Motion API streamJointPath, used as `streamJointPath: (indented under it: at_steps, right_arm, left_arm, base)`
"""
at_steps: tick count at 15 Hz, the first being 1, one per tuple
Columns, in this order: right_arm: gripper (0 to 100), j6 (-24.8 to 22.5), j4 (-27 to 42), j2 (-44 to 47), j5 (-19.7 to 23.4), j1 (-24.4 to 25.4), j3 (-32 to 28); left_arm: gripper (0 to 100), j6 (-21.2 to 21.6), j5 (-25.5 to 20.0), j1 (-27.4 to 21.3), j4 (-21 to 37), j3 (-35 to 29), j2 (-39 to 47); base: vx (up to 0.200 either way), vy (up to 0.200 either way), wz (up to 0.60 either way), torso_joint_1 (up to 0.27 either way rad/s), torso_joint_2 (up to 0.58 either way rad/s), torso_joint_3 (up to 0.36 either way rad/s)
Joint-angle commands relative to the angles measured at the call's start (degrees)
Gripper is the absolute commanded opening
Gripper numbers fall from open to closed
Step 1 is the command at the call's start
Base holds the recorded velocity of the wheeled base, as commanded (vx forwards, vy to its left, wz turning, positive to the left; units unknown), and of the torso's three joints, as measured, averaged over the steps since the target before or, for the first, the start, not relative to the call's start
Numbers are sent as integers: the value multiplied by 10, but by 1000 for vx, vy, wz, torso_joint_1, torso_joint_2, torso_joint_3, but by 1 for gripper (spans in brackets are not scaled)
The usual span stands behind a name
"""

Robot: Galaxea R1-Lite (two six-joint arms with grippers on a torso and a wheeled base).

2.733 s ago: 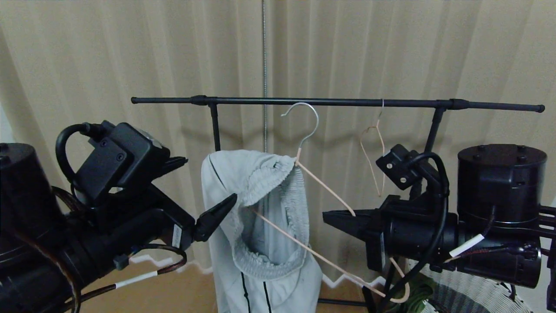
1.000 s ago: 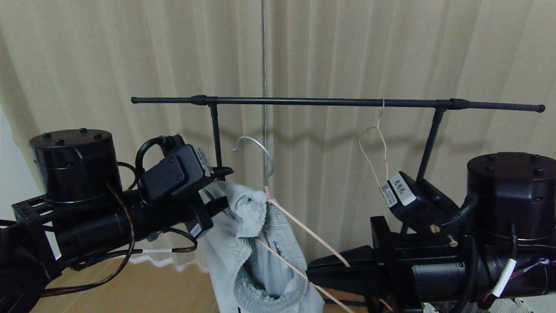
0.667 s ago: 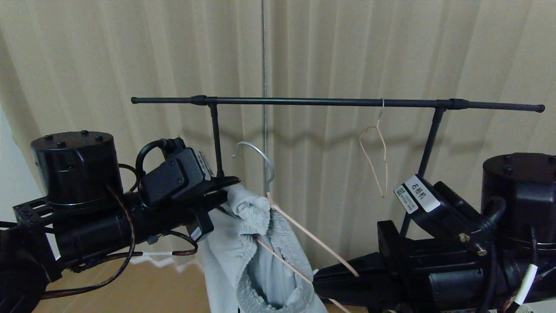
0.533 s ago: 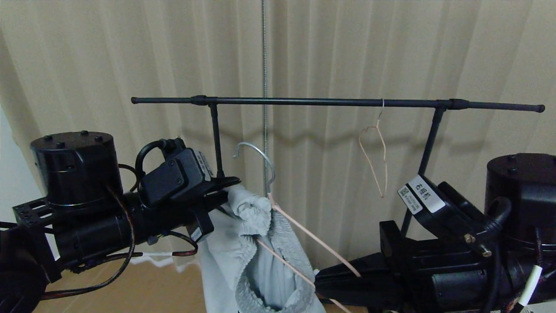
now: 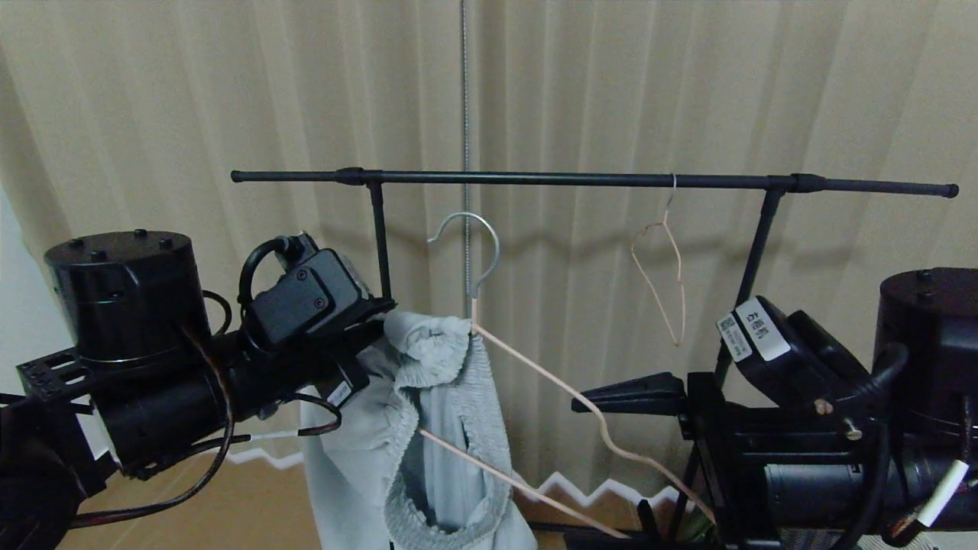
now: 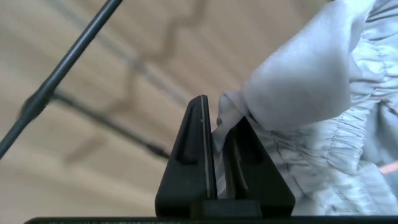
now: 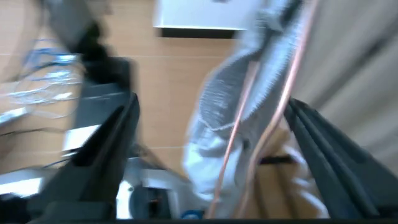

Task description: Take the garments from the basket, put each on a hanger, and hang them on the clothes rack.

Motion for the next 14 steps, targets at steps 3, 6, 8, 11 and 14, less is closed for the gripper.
streamJointPath:
  at_steps: [3, 6, 8, 11, 14]
  right_arm:
    - [100, -49, -15, 17, -88, -41, -13]
    - [100, -57, -64, 34, -140, -59, -9]
    - [100, -57, -67, 44, -168, -58, 0]
    - [100, -56, -68, 73, -204, -31, 11]
    - [100, -43, -72, 113, -216, 15, 3]
  left_arm:
    - [0, 0, 110, 0, 2, 15, 6]
    - [0, -17, 231, 1, 2, 22, 8]
    - [0, -48, 284, 1, 2, 23, 8]
    - [0, -128, 333, 1, 2, 17, 18]
    - [0, -225, 333, -5, 2, -6, 25]
  base:
    - [0, 0, 0, 0, 0, 0]
    - [0, 0, 0, 0, 0, 0]
    - [0, 0, 0, 0, 0, 0]
    - [0, 0, 0, 0, 0, 0]
    - [0, 0, 0, 0, 0, 0]
